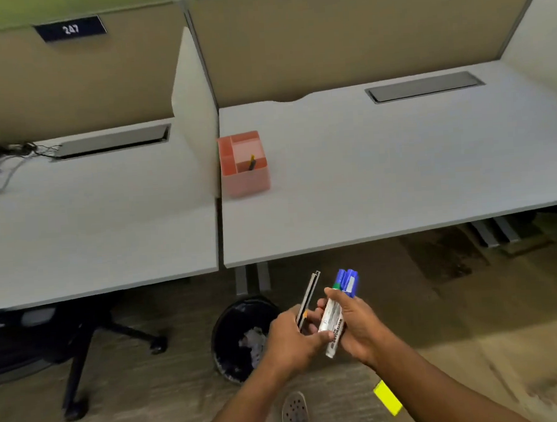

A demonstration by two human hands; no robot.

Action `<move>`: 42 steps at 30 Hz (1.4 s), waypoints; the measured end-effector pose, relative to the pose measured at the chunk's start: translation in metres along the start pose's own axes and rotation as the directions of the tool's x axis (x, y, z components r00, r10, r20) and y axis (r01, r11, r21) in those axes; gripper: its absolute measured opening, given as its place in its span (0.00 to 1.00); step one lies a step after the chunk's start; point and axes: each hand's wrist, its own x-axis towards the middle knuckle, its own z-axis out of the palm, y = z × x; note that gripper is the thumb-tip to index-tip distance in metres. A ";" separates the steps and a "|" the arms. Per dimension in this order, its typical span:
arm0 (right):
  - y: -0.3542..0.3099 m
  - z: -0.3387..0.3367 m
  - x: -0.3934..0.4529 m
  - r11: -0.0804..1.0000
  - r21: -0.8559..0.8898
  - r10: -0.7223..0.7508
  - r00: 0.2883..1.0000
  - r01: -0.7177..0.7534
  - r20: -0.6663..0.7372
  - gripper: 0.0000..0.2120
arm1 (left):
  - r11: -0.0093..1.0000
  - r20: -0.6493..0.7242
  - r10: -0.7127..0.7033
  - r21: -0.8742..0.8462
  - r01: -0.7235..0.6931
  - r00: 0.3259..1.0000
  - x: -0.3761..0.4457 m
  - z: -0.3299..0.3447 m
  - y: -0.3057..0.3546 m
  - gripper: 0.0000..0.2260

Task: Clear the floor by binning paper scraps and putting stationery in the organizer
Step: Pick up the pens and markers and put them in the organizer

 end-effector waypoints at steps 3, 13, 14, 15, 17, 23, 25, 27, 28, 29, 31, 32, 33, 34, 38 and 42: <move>-0.018 0.038 0.015 0.998 0.055 -0.023 1.000 0.022 0.013 0.18 | 0.996 -0.051 0.012 0.087 -0.008 0.999 0.027 -0.035 0.010 0.14; -0.092 0.126 0.066 0.955 0.189 -0.218 0.973 0.228 -0.077 0.09 | 0.695 -0.058 -0.444 -0.652 0.303 0.894 0.111 -0.060 0.040 0.19; -0.096 0.136 0.075 0.955 0.194 -0.216 0.974 0.225 -0.069 0.09 | 0.586 -0.042 -0.502 -0.751 0.305 0.864 0.123 -0.060 0.043 0.19; -0.099 0.146 0.085 0.957 0.194 -0.207 0.977 0.214 -0.053 0.09 | 0.472 -0.017 -0.535 -0.835 0.283 0.844 0.136 -0.062 0.048 0.19; -0.103 0.167 0.104 0.968 0.170 -0.183 0.983 0.182 -0.010 0.09 | 0.258 0.021 -0.522 -0.949 0.182 0.853 0.165 -0.066 0.062 0.18; -0.146 0.215 0.154 0.973 -0.016 -0.227 0.972 0.228 0.061 0.10 | 0.269 -0.130 -0.515 -0.963 0.015 0.847 0.246 -0.101 0.100 0.14; -0.170 0.223 0.176 0.923 -0.212 -0.315 0.947 0.321 0.061 0.11 | 0.490 -0.244 -0.540 -0.870 0.065 0.806 0.269 -0.113 0.105 0.14; -0.195 0.231 0.201 0.853 -0.375 -0.378 0.925 0.364 0.039 0.12 | 0.644 -0.355 -0.524 -0.760 0.088 0.774 0.289 -0.125 0.110 0.13; -0.208 0.235 0.214 0.834 -0.416 -0.391 0.920 0.363 0.021 0.13 | 0.679 -0.388 -0.512 -0.729 0.084 0.766 0.297 -0.132 0.113 0.12; -0.221 0.238 0.229 0.828 -0.435 -0.393 0.920 0.353 -0.002 0.13 | 0.698 -0.413 -0.506 -0.712 0.078 0.758 0.305 -0.140 0.116 0.11; -0.245 0.248 0.256 0.835 -0.443 -0.384 0.922 0.325 -0.046 0.13 | 0.704 -0.453 -0.514 -0.707 0.057 0.729 0.318 -0.157 0.120 0.12; -0.254 0.254 0.270 0.837 -0.446 -0.378 0.925 0.318 -0.049 0.12 | 0.699 -0.471 -0.522 -0.715 0.039 0.711 0.325 -0.166 0.122 0.13; -0.261 0.261 0.282 0.833 -0.453 -0.372 0.928 0.317 -0.036 0.11 | 0.691 -0.491 -0.528 -0.723 0.014 0.693 0.332 -0.175 0.124 0.14; -0.265 0.269 0.294 0.826 -0.464 -0.368 0.930 0.320 -0.014 0.10 | 0.684 -0.516 -0.529 -0.729 -0.022 0.674 0.339 -0.184 0.127 0.15; -0.264 0.299 0.326 0.777 -0.526 -0.385 0.922 0.345 0.035 0.05 | 0.731 -0.664 -0.466 -0.661 -0.168 0.584 0.373 -0.216 0.137 0.21; -0.265 0.307 0.349 0.777 -0.536 -0.394 0.919 0.330 -0.005 0.05 | 0.808 -0.733 -0.372 -0.558 -0.191 0.569 0.414 -0.230 0.144 0.23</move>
